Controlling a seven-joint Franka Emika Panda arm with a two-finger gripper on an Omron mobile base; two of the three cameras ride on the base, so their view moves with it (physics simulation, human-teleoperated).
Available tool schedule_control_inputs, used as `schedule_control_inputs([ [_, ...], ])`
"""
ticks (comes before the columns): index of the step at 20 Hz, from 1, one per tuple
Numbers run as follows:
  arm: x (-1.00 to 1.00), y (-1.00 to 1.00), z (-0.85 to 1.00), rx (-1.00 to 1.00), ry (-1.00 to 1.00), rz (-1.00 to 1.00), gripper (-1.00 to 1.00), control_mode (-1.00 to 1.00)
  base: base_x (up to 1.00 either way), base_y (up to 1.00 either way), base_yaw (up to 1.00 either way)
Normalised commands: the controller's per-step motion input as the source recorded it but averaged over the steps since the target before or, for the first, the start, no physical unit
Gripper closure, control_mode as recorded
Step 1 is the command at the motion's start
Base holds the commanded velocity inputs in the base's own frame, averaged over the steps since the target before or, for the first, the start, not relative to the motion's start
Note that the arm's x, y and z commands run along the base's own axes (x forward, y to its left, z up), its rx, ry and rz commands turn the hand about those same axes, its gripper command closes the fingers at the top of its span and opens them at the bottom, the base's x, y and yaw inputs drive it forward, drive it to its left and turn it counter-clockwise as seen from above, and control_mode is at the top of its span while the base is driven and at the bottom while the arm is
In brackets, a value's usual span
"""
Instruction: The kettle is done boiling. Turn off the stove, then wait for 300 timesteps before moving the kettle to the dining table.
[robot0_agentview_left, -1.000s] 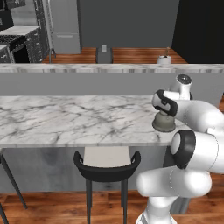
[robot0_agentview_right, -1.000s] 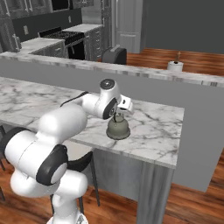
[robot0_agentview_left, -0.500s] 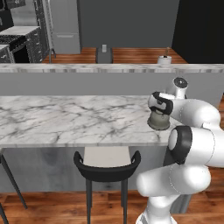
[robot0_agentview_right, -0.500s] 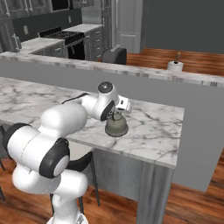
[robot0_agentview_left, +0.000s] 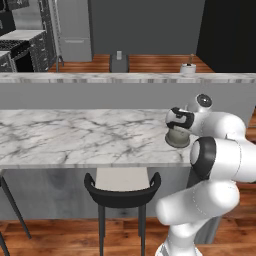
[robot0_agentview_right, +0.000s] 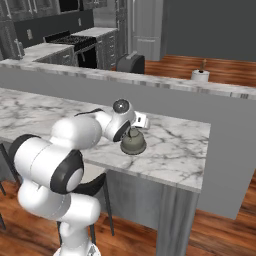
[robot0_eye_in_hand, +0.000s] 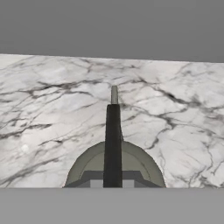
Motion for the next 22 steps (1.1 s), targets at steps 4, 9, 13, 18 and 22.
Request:
schedule_control_inputs([
  [4,0.22,0.07,-0.14,0.0,0.0,0.01,1.0,-1.0,0.0,0.0,0.0],
  [9,0.2,0.05,-0.09,0.0,0.08,0.0,1.0,-1.0,0.0,0.0,0.0],
  [13,0.15,0.0,-0.11,0.0,0.03,0.02,1.0,-1.0,0.0,0.0,0.0],
  [18,0.11,0.0,-0.15,0.0,0.0,0.02,1.0,-1.0,0.0,0.0,0.0],
  [22,0.06,0.0,-0.21,0.0,-0.08,0.01,1.0,-1.0,0.0,0.0,0.0],
])
